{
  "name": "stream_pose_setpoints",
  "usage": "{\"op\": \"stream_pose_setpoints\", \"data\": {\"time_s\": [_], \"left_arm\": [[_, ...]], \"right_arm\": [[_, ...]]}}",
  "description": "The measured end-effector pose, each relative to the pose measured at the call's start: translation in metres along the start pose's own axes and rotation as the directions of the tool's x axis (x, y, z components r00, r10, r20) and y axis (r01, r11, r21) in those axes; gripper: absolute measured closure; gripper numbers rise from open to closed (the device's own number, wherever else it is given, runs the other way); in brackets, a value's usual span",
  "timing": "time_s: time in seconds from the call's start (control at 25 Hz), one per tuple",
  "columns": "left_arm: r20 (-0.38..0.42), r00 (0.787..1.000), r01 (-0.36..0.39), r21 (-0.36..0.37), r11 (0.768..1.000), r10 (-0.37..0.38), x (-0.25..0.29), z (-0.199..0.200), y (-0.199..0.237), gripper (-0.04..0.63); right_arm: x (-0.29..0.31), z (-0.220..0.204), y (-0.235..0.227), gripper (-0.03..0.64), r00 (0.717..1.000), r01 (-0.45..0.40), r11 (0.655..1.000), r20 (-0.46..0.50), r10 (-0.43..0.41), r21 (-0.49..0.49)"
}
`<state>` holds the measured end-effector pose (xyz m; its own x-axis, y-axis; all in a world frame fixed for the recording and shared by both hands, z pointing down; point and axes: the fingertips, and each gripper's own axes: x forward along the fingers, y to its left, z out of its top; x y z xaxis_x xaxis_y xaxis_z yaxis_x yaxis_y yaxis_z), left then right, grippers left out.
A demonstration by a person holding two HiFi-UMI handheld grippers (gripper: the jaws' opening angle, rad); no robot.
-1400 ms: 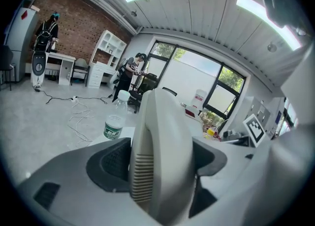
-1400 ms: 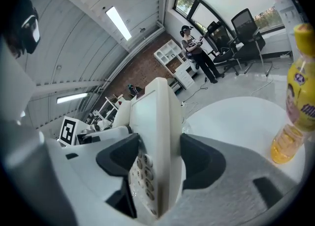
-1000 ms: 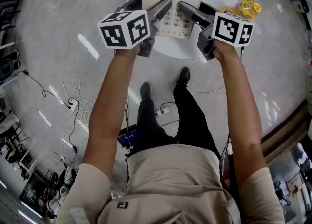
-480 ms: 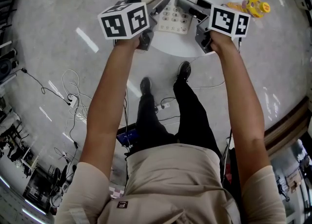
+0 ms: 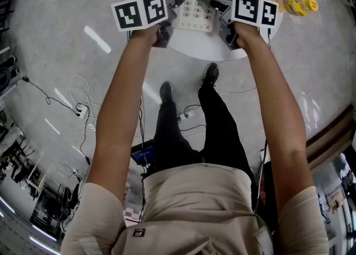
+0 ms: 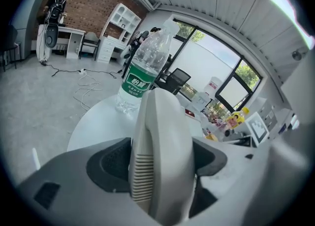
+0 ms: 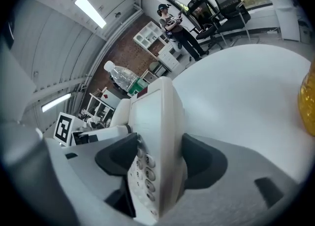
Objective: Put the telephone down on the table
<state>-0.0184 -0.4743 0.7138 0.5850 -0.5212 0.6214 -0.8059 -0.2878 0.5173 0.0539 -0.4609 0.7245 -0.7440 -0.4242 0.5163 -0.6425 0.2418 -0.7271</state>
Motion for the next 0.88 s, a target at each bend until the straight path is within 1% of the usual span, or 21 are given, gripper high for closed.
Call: {"op": "stream_pose_setpoints", "data": {"time_s": [0.24, 0.48, 0.64, 0.72, 0.8, 0.88], "left_arm": [[-0.012, 1.000, 0.005, -0.079, 0.997, -0.006, 0.008, -0.009, 0.019, 0.245], [-0.041, 0.999, -0.008, -0.107, 0.994, 0.003, 0.012, -0.010, 0.019, 0.247], [-0.041, 0.999, -0.018, -0.102, 0.995, 0.014, 0.009, -0.007, 0.014, 0.247], [-0.041, 0.999, -0.025, -0.098, 0.995, 0.021, 0.009, -0.007, 0.014, 0.247], [-0.036, 0.999, -0.031, -0.088, 0.996, 0.028, 0.008, -0.006, 0.015, 0.247], [-0.026, 0.999, -0.047, -0.058, 0.997, 0.045, 0.006, -0.006, 0.017, 0.247]], "right_arm": [[0.015, -0.007, -0.008, 0.344, 1.000, 0.023, 1.000, -0.013, -0.022, 0.009], [0.015, -0.007, -0.013, 0.335, 0.999, 0.039, 0.999, 0.000, -0.039, 0.030], [0.009, -0.005, -0.011, 0.330, 0.998, 0.054, 0.998, 0.019, -0.054, 0.017], [0.008, -0.004, -0.010, 0.328, 0.997, 0.075, 0.997, 0.026, -0.075, 0.008], [0.007, -0.002, -0.011, 0.327, 0.993, 0.114, 0.993, 0.029, -0.113, -0.024], [0.007, -0.001, -0.011, 0.330, 0.986, 0.168, 0.983, 0.025, -0.167, -0.076]]}}
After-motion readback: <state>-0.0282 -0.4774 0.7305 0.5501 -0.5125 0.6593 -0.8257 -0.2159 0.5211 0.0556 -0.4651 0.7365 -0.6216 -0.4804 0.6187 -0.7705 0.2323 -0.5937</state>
